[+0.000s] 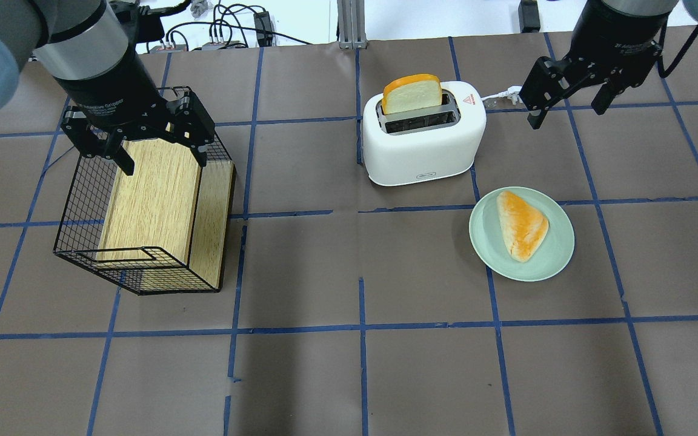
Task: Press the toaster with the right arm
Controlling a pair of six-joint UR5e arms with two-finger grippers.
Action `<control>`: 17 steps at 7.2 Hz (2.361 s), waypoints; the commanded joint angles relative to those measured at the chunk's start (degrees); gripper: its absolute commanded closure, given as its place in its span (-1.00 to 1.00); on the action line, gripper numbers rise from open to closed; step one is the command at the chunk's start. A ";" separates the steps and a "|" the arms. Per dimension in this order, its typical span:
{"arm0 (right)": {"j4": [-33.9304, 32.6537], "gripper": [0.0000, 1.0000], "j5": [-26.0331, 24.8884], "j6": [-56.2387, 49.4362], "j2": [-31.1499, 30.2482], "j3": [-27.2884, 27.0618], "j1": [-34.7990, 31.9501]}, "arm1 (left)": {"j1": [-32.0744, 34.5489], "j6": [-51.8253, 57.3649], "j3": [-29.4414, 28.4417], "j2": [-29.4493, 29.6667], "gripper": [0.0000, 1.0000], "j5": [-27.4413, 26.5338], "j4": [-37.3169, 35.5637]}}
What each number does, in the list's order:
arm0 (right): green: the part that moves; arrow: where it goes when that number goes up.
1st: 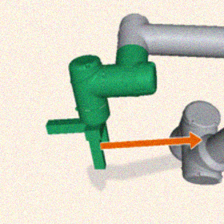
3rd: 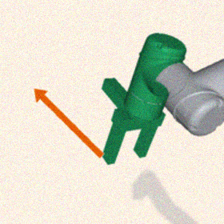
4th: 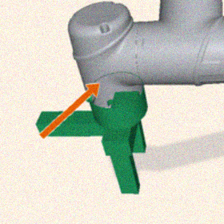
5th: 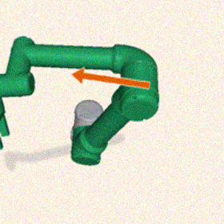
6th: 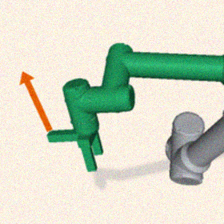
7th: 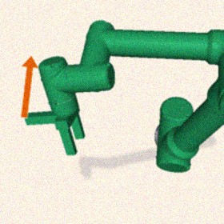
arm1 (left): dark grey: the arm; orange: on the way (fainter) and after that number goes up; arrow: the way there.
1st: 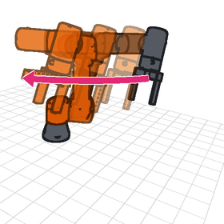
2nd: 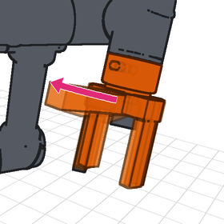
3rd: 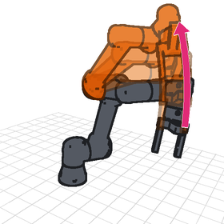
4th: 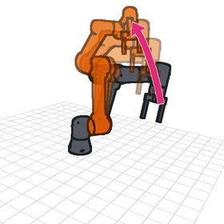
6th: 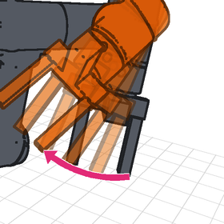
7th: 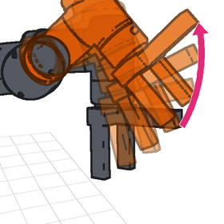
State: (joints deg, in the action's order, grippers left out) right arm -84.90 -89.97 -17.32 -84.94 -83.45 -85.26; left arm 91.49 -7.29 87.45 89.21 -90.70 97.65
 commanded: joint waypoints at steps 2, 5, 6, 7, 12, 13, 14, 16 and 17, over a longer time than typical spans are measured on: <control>0.09 -0.99 -0.11 -0.09 0.03 -0.22 0.09 | 0.00 0.00 0.00 0.00 -1.00 0.00 0.00; 0.00 -0.99 -0.11 -0.09 0.03 -0.74 0.09 | 0.00 0.00 0.00 0.00 -1.00 0.00 -0.09; 0.09 -0.99 -0.11 -0.09 -0.05 -0.57 0.09 | 0.00 0.00 0.00 0.00 -1.00 0.00 0.00; -1.13 -0.88 0.58 -0.17 0.21 -0.31 0.18 | 0.00 0.00 0.00 0.00 -1.00 0.00 -0.09; -6.85 0.94 13.20 -3.86 15.11 12.50 7.30 | 0.00 0.00 -0.08 0.00 -1.00 0.00 0.00; -7.11 0.96 17.94 -3.87 19.07 14.09 7.30 | 0.00 0.00 0.00 0.00 -1.00 0.00 -0.09; -7.03 0.97 21.04 -3.87 22.15 15.24 7.21 | 0.00 0.00 0.00 0.09 -1.00 0.00 0.00; -7.99 0.98 25.01 -5.71 27.96 16.47 7.04 | 0.00 0.00 0.00 0.00 -1.00 0.00 0.00; -7.91 1.00 25.11 -5.71 29.03 16.66 6.86 | 0.00 0.00 0.00 0.00 -1.00 0.00 0.00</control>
State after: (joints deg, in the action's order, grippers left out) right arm -92.73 -65.77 -22.73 -57.95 -67.34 -78.21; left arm 91.49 -7.29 87.45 89.23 -90.70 97.64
